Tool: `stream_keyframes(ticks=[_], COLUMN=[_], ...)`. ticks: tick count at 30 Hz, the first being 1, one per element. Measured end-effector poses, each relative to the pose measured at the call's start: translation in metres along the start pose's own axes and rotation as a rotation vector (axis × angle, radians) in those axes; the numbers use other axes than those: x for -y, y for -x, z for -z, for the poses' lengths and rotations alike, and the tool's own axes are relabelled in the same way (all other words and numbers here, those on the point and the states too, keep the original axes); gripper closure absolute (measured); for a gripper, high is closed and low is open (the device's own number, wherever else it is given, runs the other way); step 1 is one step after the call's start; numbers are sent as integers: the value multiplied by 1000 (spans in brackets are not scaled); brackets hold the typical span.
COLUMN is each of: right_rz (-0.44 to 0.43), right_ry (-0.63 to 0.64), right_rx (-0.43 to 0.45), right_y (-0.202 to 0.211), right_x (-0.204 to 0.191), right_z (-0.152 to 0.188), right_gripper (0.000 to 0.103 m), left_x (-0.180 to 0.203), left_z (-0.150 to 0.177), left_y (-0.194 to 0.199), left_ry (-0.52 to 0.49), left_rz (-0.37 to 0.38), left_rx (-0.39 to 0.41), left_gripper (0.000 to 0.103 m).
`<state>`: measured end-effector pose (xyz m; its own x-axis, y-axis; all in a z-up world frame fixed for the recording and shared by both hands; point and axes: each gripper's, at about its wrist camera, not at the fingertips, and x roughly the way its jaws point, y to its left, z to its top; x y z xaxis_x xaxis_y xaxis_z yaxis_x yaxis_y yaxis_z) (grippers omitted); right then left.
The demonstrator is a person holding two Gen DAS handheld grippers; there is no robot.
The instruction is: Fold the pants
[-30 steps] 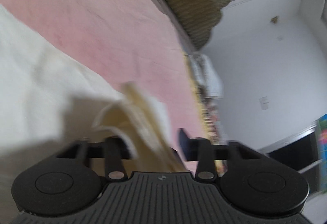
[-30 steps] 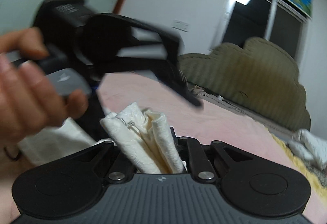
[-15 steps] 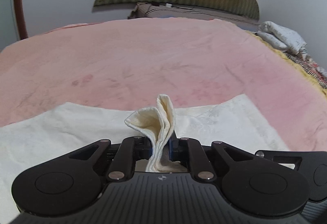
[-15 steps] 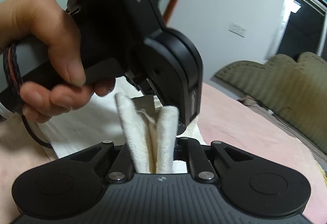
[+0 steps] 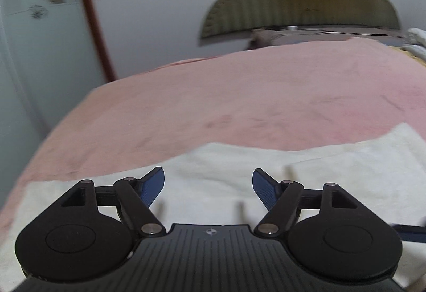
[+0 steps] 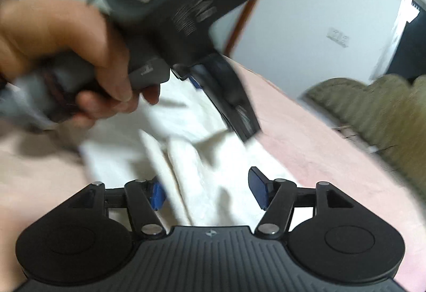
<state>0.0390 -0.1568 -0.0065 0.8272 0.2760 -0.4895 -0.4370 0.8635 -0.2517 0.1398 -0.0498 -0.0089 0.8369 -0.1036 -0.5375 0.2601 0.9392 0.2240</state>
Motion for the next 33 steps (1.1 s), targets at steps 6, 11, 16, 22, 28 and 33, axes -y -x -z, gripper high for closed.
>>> stream_keyframes(ticks=[6,11,16,22,28,33], right_rz=[-36,47,61,32,82,127], right_ry=[-205,-332,-214,-29,33,117], right_rx=[102,-123,-30,2,-22,-62], right_y=[35,-10,11,14,6,1], right_x=[42,58,13,-35,-33,-37], right_z=[2,22,26,12,10,16], right_gripper=[41,41,41,42,50,68], left_x=[-42,-36,-45,3,21,-11], left_z=[17,51,29,8,16,16], left_y=[13,4,25,23,-16,11], left_ry=[100,0,116,-25,-97,71], left_rz=[-70,-71,43,54,-112,-22], left_rx=[-38,-109,-55,16,-83,-70], left_gripper=[14,7,9,8,12,10])
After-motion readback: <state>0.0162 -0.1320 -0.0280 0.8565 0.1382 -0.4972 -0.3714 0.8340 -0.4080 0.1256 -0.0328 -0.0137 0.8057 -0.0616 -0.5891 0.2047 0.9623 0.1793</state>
